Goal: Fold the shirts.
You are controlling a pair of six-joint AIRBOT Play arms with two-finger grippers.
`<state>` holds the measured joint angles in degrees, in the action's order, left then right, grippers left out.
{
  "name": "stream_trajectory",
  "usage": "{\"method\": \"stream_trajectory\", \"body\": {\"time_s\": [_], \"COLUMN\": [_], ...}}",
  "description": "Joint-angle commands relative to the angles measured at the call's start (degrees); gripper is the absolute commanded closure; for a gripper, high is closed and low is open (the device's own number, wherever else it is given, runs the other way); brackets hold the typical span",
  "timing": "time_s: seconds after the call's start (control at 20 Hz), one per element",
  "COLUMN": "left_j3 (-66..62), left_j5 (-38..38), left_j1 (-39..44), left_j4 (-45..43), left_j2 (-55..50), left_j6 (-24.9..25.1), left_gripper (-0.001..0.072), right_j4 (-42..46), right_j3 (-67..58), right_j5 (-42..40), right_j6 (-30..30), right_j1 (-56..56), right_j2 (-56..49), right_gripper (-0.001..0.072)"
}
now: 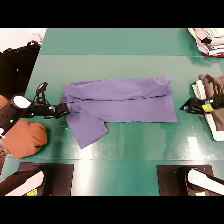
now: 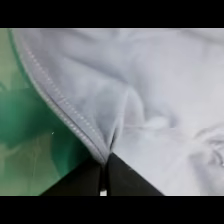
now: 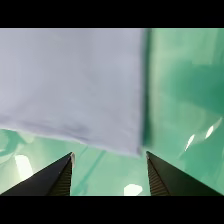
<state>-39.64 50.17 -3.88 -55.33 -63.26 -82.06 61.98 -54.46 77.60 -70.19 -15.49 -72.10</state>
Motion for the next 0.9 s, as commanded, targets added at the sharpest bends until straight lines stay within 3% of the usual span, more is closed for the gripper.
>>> {"method": "stream_trajectory", "body": {"time_s": [0.0,0.15,0.3,0.35,0.5,0.6,0.85], "left_j3": [-2.45,-2.45,-2.45,-2.45,-2.45,-2.47,-3.72], "left_j5": [0.17,0.61,0.98,0.85,1.4,3.23,5.44], "left_j1": [0.2,0.2,0.2,0.2,0.2,0.2,0.2], "left_j4": [0.17,0.26,0.24,0.26,0.26,0.22,-0.35], "left_j2": [0.0,0.0,0.0,0.0,0.0,0.61,9.57], "left_j6": [-0.02,0.0,-0.02,-0.02,-0.04,-0.02,-0.02], "left_gripper": [0.0679,0.0679,0.0679,0.0679,0.0679,0.0679,0.068], "right_j4": [-2.01,-8.07,-8.55,-8.46,-8.41,-8.41,-8.41], "right_j3": [6.73,9.11,9.07,9.09,9.09,9.09,7.96], "right_j5": [-1.16,-3.56,-6.16,-6.58,-8.04,-8.02,-10.45], "right_j6": [0.11,2.4,2.38,2.4,2.45,3.69,4.72], "right_j1": [-5.27,-5.18,-2.47,-1.4,2.14,3.65,3.23], "right_j2": [-2.21,-5.53,-7.37,-7.61,-7.52,-7.17,1.62], "right_gripper": [0.0185,0.0212,0.0237,0.0339,0.0452,0.0661,0.0697]}}
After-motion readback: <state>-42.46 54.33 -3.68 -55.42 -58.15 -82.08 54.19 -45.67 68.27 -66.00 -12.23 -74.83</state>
